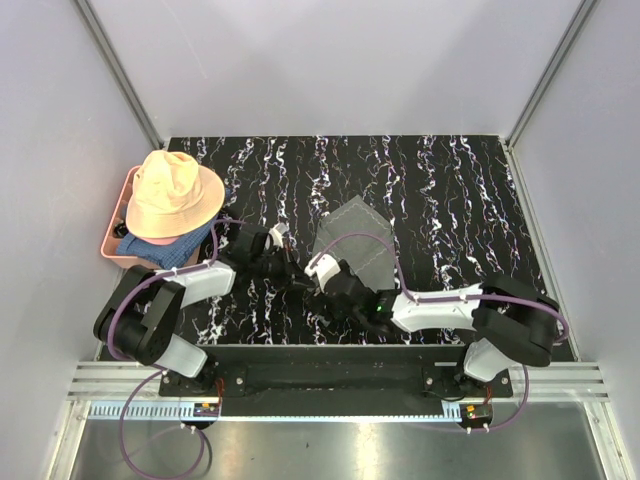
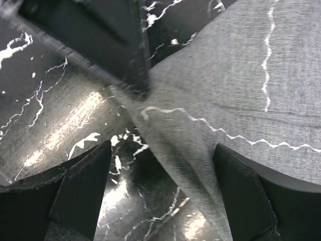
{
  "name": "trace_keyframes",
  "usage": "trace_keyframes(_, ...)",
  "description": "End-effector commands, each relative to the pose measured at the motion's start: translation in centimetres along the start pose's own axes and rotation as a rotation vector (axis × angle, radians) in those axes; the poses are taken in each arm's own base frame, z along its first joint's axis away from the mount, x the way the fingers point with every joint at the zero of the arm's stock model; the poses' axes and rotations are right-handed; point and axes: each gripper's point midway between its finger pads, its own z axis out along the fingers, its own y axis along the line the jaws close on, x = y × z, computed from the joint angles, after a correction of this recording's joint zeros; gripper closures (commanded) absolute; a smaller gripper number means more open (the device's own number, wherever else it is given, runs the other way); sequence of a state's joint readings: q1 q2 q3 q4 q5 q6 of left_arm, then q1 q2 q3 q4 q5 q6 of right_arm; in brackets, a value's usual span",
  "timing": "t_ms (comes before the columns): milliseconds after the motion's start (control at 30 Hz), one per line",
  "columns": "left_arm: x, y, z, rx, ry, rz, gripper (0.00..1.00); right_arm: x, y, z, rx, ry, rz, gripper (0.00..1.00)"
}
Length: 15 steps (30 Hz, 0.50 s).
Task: Fold the napkin, place the utensils inside, and roll it up
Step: Roll the napkin with the utensil
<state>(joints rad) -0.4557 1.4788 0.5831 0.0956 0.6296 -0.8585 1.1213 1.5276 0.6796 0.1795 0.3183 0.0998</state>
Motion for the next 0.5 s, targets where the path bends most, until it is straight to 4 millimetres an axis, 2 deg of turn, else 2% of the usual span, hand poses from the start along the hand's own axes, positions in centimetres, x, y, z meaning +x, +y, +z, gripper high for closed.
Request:
trace_keyframes(0, -1.1, -2.0, -0.8, 0.061, -0.011, 0.050, 1.00, -3.0, 0.0, 0.3, 0.123, -0.100, -0.030, 0.09)
trace_keyframes(67, -1.2, -1.9, -0.9, 0.060, -0.013, 0.051, 1.00, -2.5, 0.1, 0.6, 0.157, -0.084, -0.059, 0.10)
trace_keyframes(100, -1.2, -1.9, -1.0, 0.061, -0.013, 0.048, 1.00, -2.4, -0.4, 0.5, 0.208, -0.081, -0.073, 0.10)
trace_keyframes(133, -1.2, -2.0, -1.0, 0.063, -0.011, 0.051, 1.00, -1.4, -0.4, 0.7, 0.235, -0.051, -0.102, 0.10)
trace_keyframes(167, -1.3, -2.0, -1.0, 0.064, -0.012, 0.049, 1.00, -1.7, -0.8, 0.7, 0.285, -0.057, -0.107, 0.10)
trace_keyframes(233, -1.3, -2.1, -1.1, 0.068, -0.013, 0.048, 1.00, -0.8, -1.0, 1.0, 0.337, -0.034, -0.132, 0.11)
trace_keyframes(300, -1.4, -2.0, -1.2, 0.066, -0.014, 0.049, 1.00, 0.0, -2.0, 1.0, 0.416, -0.011, -0.143, 0.13)
trace_keyframes(467, -1.6, -1.9, -1.5, 0.062, -0.021, 0.049, 1.00, 0.5, -3.3, 0.4, 0.505, -0.015, -0.117, 0.28)
